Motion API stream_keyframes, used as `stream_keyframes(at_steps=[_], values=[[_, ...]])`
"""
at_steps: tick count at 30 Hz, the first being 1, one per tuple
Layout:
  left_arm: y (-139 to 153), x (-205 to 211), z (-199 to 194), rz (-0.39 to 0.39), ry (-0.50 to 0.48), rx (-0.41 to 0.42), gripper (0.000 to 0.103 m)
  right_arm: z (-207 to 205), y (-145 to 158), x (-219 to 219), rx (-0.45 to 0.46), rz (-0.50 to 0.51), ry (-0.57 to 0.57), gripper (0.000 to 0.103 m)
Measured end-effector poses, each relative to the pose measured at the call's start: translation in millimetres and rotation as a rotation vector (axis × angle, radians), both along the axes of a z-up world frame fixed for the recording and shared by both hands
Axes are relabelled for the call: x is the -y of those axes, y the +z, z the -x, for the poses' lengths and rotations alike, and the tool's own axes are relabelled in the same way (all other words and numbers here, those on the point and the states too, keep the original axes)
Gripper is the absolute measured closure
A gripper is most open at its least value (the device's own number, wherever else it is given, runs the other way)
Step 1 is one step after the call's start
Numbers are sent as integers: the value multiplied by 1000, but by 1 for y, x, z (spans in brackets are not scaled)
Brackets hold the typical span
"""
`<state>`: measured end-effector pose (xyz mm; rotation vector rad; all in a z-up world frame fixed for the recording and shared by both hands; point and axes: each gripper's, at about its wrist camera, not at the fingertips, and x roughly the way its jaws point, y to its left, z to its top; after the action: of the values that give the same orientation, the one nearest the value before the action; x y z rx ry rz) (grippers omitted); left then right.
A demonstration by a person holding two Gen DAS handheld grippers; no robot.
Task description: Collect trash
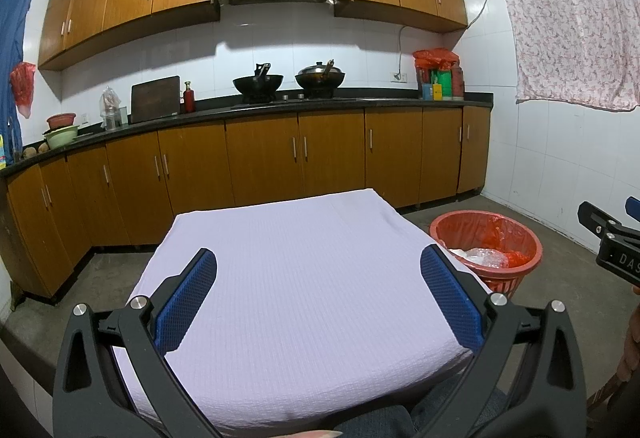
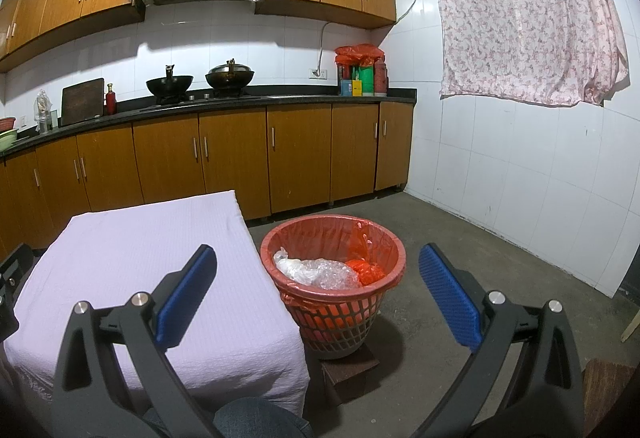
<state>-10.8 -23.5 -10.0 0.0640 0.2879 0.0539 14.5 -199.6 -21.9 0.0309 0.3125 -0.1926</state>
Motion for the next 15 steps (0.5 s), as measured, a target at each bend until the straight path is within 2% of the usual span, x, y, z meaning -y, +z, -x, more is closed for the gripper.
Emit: stream_keyframes(at_steps=[15], values=[[1,-1,-1,0,-1,-1,2,0,1,-1,0,-1,0,4]])
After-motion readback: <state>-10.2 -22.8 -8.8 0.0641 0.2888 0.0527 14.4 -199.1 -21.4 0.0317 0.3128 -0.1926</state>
